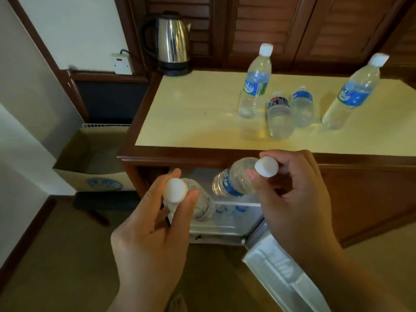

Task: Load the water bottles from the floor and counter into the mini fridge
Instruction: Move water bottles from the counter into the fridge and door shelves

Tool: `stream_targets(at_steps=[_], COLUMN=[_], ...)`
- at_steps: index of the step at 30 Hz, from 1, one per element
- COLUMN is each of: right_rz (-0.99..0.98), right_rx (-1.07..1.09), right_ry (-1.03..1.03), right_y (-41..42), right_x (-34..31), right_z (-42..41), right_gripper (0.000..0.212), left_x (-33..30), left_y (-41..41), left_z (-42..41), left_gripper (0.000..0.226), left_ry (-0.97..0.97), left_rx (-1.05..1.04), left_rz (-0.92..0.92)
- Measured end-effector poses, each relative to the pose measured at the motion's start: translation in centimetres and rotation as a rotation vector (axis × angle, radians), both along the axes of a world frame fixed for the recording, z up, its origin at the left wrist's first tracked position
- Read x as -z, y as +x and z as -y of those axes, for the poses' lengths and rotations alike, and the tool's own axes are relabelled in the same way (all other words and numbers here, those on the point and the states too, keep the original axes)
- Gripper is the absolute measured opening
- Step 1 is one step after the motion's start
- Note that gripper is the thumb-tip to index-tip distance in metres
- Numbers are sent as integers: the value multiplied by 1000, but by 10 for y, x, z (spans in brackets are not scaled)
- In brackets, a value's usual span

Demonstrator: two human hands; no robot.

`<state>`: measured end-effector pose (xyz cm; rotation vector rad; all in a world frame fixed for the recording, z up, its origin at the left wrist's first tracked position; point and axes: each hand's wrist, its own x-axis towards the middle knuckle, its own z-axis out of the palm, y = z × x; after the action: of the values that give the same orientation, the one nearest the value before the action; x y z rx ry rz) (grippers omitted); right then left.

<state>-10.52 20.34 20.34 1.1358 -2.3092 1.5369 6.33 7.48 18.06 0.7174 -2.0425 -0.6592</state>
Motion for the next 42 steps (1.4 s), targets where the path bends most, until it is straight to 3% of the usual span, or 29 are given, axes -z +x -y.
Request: stream_targets(at_steps=[11,21,31,36,42], right_rz=[273,180,120,-178,-336], right_rx=[12,-75,-198,-137,-135], right_ry=[275,475,598,709,775], right_y=[34,-14,-77,-104,-127], right_x=[263,465,569,586,594], right_z=[-15,47,134,179,214], right_gripper=[26,20,22,26,30], left_x=[222,408,523,546,558], left_y=[-2,-32,-57,-72,-89], left_z=[9,51,106,129,150], left_gripper=[24,24,30,29,29], left_ry=[354,432,345,350,487], left_rx=[-96,-89,57,64,67], left_rz=[179,301,485,521,460])
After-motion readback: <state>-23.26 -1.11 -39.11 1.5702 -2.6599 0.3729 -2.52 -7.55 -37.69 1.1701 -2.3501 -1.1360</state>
